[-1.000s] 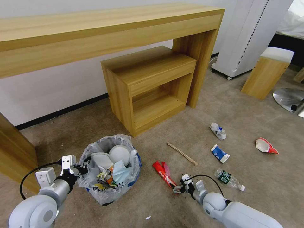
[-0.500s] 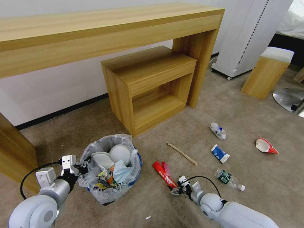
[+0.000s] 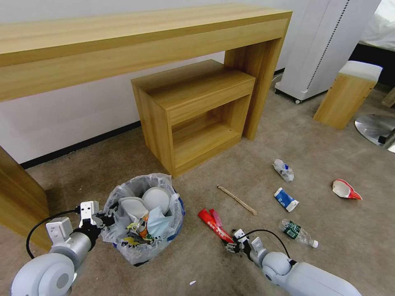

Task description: Pick up the trash bin and place the garbage on the floor into it.

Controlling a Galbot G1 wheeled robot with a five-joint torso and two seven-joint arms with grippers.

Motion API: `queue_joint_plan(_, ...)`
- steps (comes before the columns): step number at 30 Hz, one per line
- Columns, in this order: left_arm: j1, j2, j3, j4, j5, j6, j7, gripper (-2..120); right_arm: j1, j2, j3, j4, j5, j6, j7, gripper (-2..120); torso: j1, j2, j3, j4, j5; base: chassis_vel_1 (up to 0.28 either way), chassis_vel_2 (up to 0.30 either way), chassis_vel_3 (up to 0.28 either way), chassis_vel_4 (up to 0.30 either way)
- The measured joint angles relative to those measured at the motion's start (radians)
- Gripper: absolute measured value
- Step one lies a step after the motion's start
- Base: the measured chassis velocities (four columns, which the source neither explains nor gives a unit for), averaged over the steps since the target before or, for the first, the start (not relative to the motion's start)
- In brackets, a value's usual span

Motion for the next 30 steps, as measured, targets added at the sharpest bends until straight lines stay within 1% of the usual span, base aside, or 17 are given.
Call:
queue_joint_plan(2, -0.001, 0.0, 0.001, 0.0, 0.0, -0.001, 0.0, 1, -0.001, -0.002, 0.003, 0.001, -0.005, 0.001, 0.0, 44, 0.0, 0.0, 0.0, -0.0001, -0.0002, 0.0, 0.0, 0.0, 0.0)
queue_joint_plan(3, -0.001, 0.0, 0.001, 0.0, 0.0, -0.001, 0.0, 1, -0.001, -0.002, 0.003, 0.001, -0.005, 0.001, 0.0, 44, 0.0, 0.0, 0.0, -0.0001, -0.0002, 0.0, 0.0, 0.0, 0.0)
queue_joint_plan(5, -0.001, -0.001, 0.001, 0.0, 0.0, -0.004, 0.0, 1, -0.003, -0.003, 0.005, -0.001, -0.012, 0.007, -0.001, 36, 0.0, 0.0, 0.0, 0.0, -0.0001, 0.0, 0.0, 0.0, 0.0)
queue_joint_plan(6, -0.001, -0.001, 0.001, 0.0, 0.0, -0.004, 0.0, 1, -0.004, -0.003, 0.008, -0.004, -0.016, 0.012, -0.001, 29, 0.0, 0.0, 0.0, -0.0001, -0.0002, 0.0, 0.0, 0.0, 0.0)
queue_joint_plan(7, -0.001, -0.001, 0.001, 0.0, 0.0, -0.004, 0.0, 1, -0.004, -0.003, 0.008, -0.004, -0.016, 0.012, -0.001, 29, 0.0, 0.0, 0.0, -0.0001, -0.0002, 0.0, 0.0, 0.0, 0.0)
queue_joint_plan(10, -0.003, 0.001, 0.001, 0.0, 0.0, -0.006, 0.0, 1, -0.005, -0.006, 0.015, -0.007, -0.021, 0.02, -0.007, 15, 0.0, 0.0, 0.0, -0.0001, -0.0002, 0.0, 0.0, 0.0, 0.0)
queue_joint_plan(11, -0.003, 0.001, 0.001, 0.0, 0.0, -0.006, 0.0, 1, -0.005, -0.006, 0.015, -0.007, -0.021, 0.02, -0.007, 15, 0.0, 0.0, 0.0, -0.0001, -0.0002, 0.0, 0.0, 0.0, 0.0)
queue_joint_plan(15, -0.006, 0.001, 0.002, 0.006, 0.0, -0.008, 0.0, 1, -0.007, -0.01, 0.019, -0.016, -0.029, 0.034, -0.014, 0, 0.0, 0.0, 0.0, -0.0001, -0.0001, 0.0, 0.0, 0.0, 0.0)
queue_joint_plan(24, -0.009, 0.0, 0.004, 0.024, 0.005, -0.01, 0.003, 1, -0.022, -0.025, 0.048, 0.019, -0.026, 0.055, -0.021, 0, 0.0, 0.0, 0.0, -0.0001, -0.0002, 0.0, 0.0, 0.0, 0.0)
queue_joint_plan(30, -0.009, -0.007, 0.006, 0.045, 0.016, -0.014, 0.009, 1, -0.038, -0.052, 0.09, 0.104, -0.002, 0.065, -0.03, 0, 0.0, 0.0, 0.0, -0.0001, -0.0001, 0.0, 0.0, 0.0, 0.0)
